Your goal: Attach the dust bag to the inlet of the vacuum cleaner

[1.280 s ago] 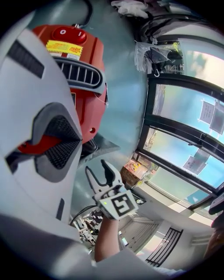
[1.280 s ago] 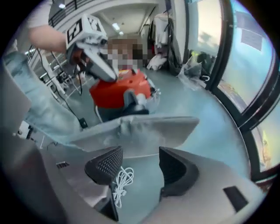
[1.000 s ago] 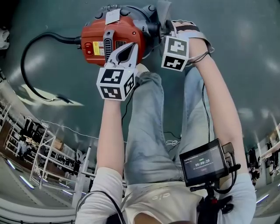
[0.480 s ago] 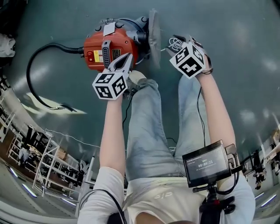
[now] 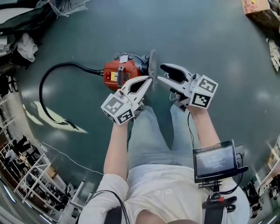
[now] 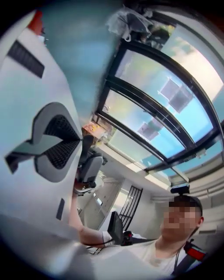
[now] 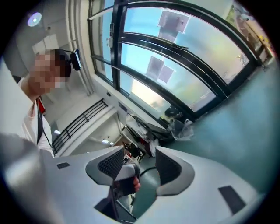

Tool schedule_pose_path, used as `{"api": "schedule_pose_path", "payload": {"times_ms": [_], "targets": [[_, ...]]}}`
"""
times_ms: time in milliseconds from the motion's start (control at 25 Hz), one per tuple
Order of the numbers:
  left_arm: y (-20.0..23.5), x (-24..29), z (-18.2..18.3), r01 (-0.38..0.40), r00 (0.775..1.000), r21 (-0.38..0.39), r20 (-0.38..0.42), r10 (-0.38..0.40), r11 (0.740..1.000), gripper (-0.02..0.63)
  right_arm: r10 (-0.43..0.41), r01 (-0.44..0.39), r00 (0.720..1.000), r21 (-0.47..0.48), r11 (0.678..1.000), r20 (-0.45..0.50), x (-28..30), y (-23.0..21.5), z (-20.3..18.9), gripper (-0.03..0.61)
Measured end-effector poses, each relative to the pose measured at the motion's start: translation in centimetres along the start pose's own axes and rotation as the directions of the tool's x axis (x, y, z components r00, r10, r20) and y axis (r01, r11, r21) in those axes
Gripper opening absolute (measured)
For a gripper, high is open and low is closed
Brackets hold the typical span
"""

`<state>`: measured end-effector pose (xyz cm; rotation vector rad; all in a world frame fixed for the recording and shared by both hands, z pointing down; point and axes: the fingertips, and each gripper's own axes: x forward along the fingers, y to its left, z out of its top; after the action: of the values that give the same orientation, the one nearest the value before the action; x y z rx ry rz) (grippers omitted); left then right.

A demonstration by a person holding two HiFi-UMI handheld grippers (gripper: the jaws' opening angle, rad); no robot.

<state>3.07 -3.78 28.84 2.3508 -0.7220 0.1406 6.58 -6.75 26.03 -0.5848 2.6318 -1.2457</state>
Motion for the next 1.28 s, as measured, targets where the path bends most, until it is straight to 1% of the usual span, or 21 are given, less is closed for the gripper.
{"api": "schedule_pose_path", "payload": {"times_ms": [80, 160, 240, 320, 400, 440, 480, 560, 600, 640, 680, 800, 920, 1000, 1080, 1200, 1280], "targets": [[-4.9, -0.3, 6.3, 0.034, 0.997, 0.098, 0.059, -0.04, 0.995, 0.006, 0.061, -0.061, 0.998, -0.077, 0.995, 0.001, -0.4, 5.8, 4.3, 0.241], [-9.2, -1.6, 11.6, 0.033, 0.993, 0.192, 0.103, -0.054, 0.981, 0.006, 0.094, -0.095, 0.995, -0.164, 0.982, -0.013, -0.6, 11.4, 7.5, 0.241], [-12.8, -4.0, 15.5, 0.024, 0.991, 0.249, 0.118, -0.055, 0.968, 0.006, 0.101, -0.101, 0.995, -0.229, 0.968, -0.011, -0.6, 16.7, 9.8, 0.241], [-15.4, -6.8, 18.1, 0.001, 0.994, 0.289, 0.107, -0.033, 0.957, 0.006, 0.087, -0.092, 0.996, -0.305, 0.948, -0.029, -0.2, 21.2, 11.4, 0.241], [-18.3, -9.5, 20.9, -0.052, 0.993, 0.346, 0.116, 0.012, 0.937, 0.006, 0.064, -0.085, 0.996, -0.402, 0.912, -0.064, 0.1, 25.9, 13.1, 0.241], [-20.0, -10.7, 22.5, -0.078, 0.99, 0.37, 0.137, 0.029, 0.926, 0.006, 0.056, -0.085, 0.995, -0.452, 0.888, -0.077, -0.1, 28.5, 14.2, 0.241], [-22.0, -11.9, 24.0, -0.095, 0.986, 0.379, 0.162, 0.035, 0.921, 0.006, 0.052, -0.085, 0.995, -0.497, 0.863, -0.08, -0.4, 31.2, 15.2, 0.241], [-25.4, -14.2, 26.2, -0.093, 0.978, 0.353, 0.208, 0.018, 0.931, 0.006, 0.066, -0.087, 0.996, -0.569, 0.818, -0.056, -1.2, 36.0, 16.7, 0.241], [-26.4, -15.1, 27.0, -0.082, 0.975, 0.337, 0.223, 0.005, 0.938, 0.006, 0.082, -0.088, 0.996, -0.595, 0.799, -0.037, -1.2, 37.6, 17.2, 0.241], [-26.8, -15.8, 27.7, -0.075, 0.973, 0.331, 0.231, -0.004, 0.941, 0.006, 0.096, -0.09, 0.995, -0.607, 0.789, -0.022, -0.9, 38.6, 17.6, 0.241], [-26.9, -16.2, 28.4, -0.075, 0.972, 0.335, 0.236, -0.007, 0.939, 0.006, 0.107, -0.092, 0.994, -0.609, 0.788, -0.013, -0.6, 39.1, 18.0, 0.241], [-26.7, -16.2, 30.2, -0.092, 0.966, 0.353, 0.258, -0.002, 0.931, 0.006, 0.125, -0.085, 0.992, -0.586, 0.806, 0.028, 0.0, 39.3, 19.6, 0.241], [-27.2, -16.1, 31.5, -0.071, 0.953, 0.311, 0.303, -0.028, 0.948, 0.006, 0.138, -0.069, 0.987, -0.558, 0.827, 0.083, -0.2, 39.6, 20.6, 0.241], [-27.4, -16.1, 31.8, -0.048, 0.943, 0.282, 0.33, -0.05, 0.958, 0.006, 0.143, -0.063, 0.984, -0.553, 0.831, 0.102, -0.3, 39.7, 20.9, 0.241], [-27.2, -16.1, 31.9, -0.05, 0.94, 0.269, 0.338, -0.045, 0.962, 0.006, 0.135, -0.053, 0.985, -0.563, 0.825, 0.104, -0.1, 39.6, 21.0, 0.241], [-26.7, -16.2, 32.1, -0.078, 0.943, 0.261, 0.333, -0.014, 0.962, 0.006, 0.105, -0.021, 0.988, -0.582, 0.813, 0.112, 0.2, 39.5, 21.2, 0.241], [-26.6, -16.1, 32.8, -0.084, 0.937, 0.255, 0.348, -0.01, 0.963, 0.006, 0.092, 0.01, 0.986, -0.609, 0.793, 0.136, 0.3, 39.7, 21.9, 0.241]]}}
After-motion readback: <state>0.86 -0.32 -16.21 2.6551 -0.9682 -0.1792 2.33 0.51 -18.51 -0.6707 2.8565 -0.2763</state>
